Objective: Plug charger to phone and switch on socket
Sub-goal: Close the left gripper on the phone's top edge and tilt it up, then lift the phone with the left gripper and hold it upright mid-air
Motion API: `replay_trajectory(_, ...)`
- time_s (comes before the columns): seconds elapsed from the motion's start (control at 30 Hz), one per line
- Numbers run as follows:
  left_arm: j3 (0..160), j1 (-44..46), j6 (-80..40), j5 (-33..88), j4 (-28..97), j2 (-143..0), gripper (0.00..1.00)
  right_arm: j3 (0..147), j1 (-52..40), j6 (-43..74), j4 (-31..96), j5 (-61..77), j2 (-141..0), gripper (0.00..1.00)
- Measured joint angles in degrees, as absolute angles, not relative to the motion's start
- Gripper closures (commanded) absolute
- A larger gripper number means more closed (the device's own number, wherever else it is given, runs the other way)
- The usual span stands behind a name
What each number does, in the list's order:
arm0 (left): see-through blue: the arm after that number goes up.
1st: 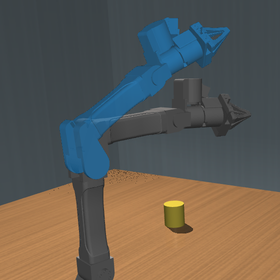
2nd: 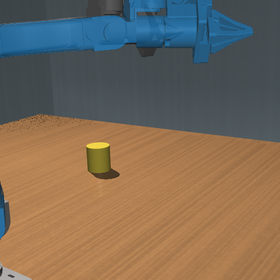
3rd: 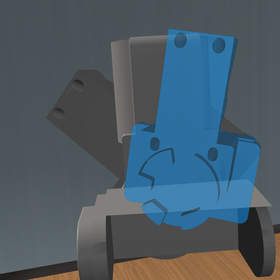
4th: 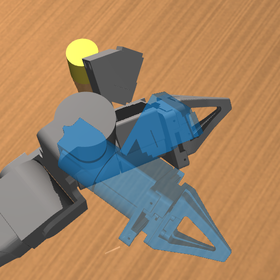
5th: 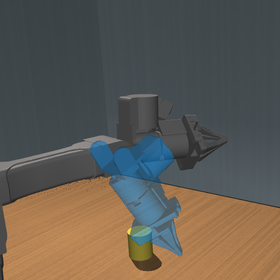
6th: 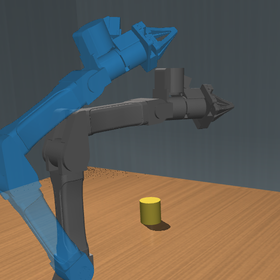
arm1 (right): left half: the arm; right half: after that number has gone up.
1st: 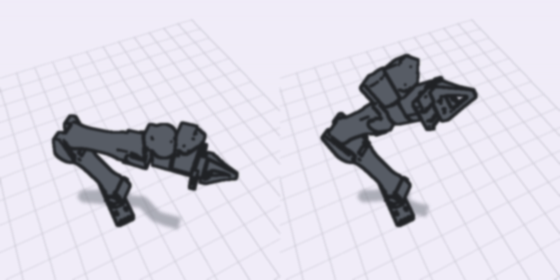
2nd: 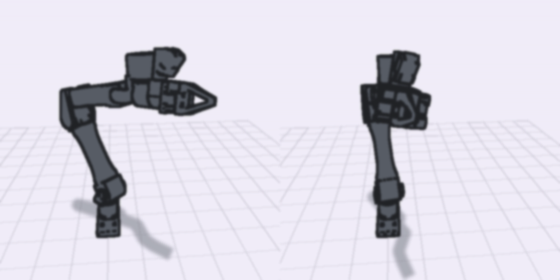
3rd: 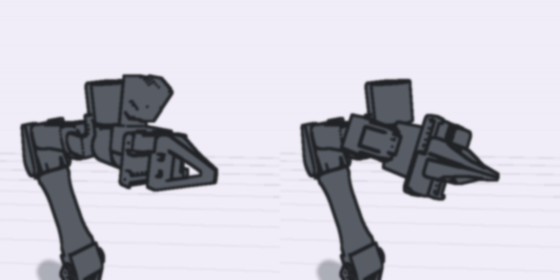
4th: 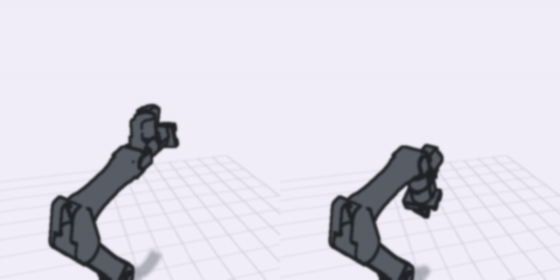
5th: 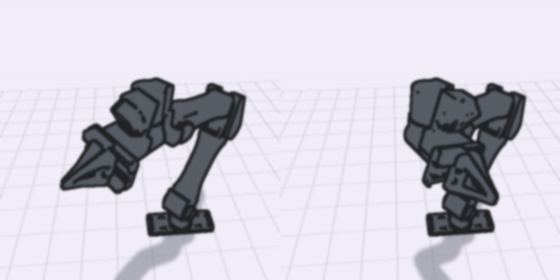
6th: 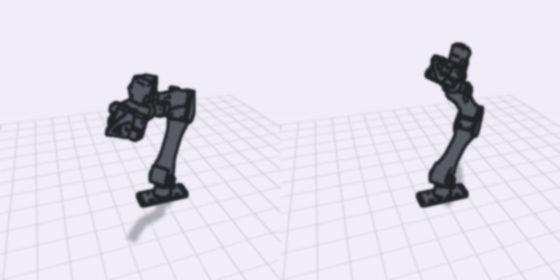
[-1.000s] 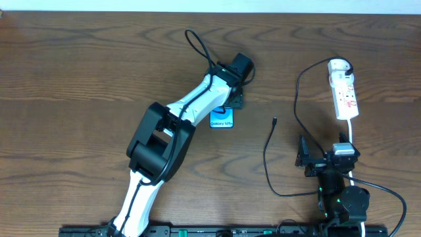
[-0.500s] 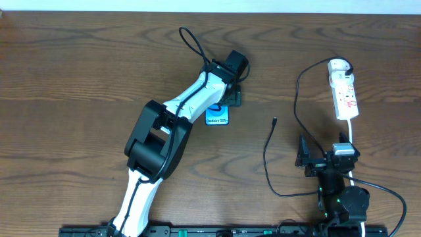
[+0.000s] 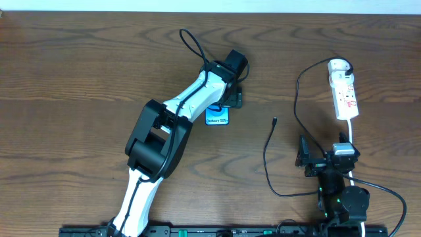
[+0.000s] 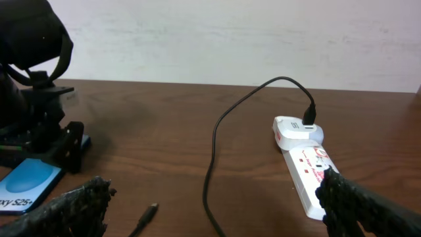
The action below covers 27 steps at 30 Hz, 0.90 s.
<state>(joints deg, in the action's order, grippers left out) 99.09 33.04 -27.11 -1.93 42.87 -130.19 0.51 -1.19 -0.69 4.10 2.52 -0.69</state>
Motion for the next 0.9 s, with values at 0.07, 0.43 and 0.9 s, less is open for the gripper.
replay_trajectory(0.07,99.1,33.0,-27.1,-1.8,43.0,-130.2,0.11,0.5,-1.2,-0.7,4.1,2.5,-0.7,0.01)
replay_trajectory(0.43,99.2,33.0,-27.1,-1.8,43.1,-130.2,0.19,0.5,-1.2,-0.7,4.1,2.5,-0.7,0.01)
replay_trajectory(0.9,100.6,31.5,-27.1,0.4,46.4,-130.3,0.25,0.5,-1.2,-0.7,4.1,2.5,-0.7,0.01)
